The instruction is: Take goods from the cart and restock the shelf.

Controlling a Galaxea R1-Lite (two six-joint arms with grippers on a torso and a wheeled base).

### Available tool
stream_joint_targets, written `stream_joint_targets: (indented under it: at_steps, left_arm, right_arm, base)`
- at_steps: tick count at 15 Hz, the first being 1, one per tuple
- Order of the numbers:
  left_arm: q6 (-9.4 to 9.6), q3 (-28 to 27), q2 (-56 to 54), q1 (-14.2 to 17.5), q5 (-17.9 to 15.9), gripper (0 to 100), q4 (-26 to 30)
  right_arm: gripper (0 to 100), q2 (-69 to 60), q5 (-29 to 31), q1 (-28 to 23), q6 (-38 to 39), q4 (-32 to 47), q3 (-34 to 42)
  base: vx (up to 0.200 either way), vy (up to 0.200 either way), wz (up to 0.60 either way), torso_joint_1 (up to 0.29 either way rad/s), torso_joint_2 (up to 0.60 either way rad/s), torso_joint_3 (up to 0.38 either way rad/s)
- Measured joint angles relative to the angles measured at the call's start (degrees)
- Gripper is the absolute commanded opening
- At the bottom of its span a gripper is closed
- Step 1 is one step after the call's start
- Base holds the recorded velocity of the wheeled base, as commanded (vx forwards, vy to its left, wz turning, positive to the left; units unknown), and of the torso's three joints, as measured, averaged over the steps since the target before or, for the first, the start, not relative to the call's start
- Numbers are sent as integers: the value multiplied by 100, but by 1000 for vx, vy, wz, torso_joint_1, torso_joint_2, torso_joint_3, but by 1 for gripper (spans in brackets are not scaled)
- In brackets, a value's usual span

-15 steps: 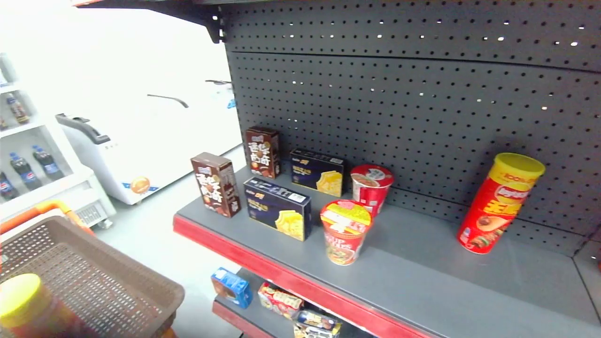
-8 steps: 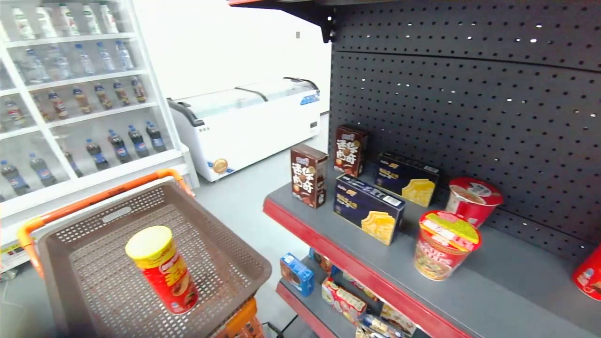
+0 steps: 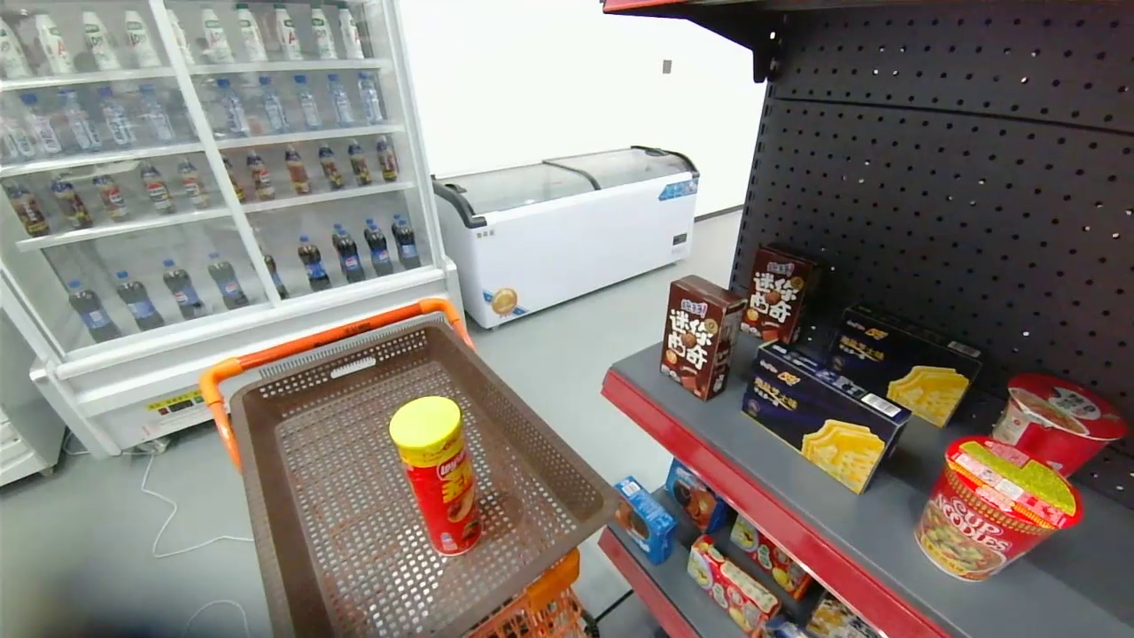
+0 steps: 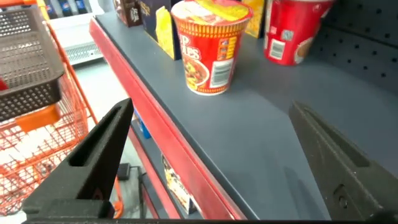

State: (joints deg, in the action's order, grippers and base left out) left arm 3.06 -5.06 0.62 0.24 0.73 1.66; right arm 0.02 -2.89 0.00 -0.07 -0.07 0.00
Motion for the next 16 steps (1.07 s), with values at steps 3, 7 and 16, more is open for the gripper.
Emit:
stream_joint_targets:
  at_steps: [3,7,16]
  left_arm:
    - [205,-1456,817,39,79,100,551]
    - [510,-3068,3138,112,104,100,967]
    - [1198,-3259,7264,374,-2293,100,-441]
  right_arm:
    - [100,0,2,0,0,0,0]
    - [100,0,-4,0,0,0,0]
    - [100,0,-1,0,2,0,0]
  base:
    - [0,0,0,0,0,0]
    - [0,0,0,0,0,0]
    - [0,0,0,0,0,0]
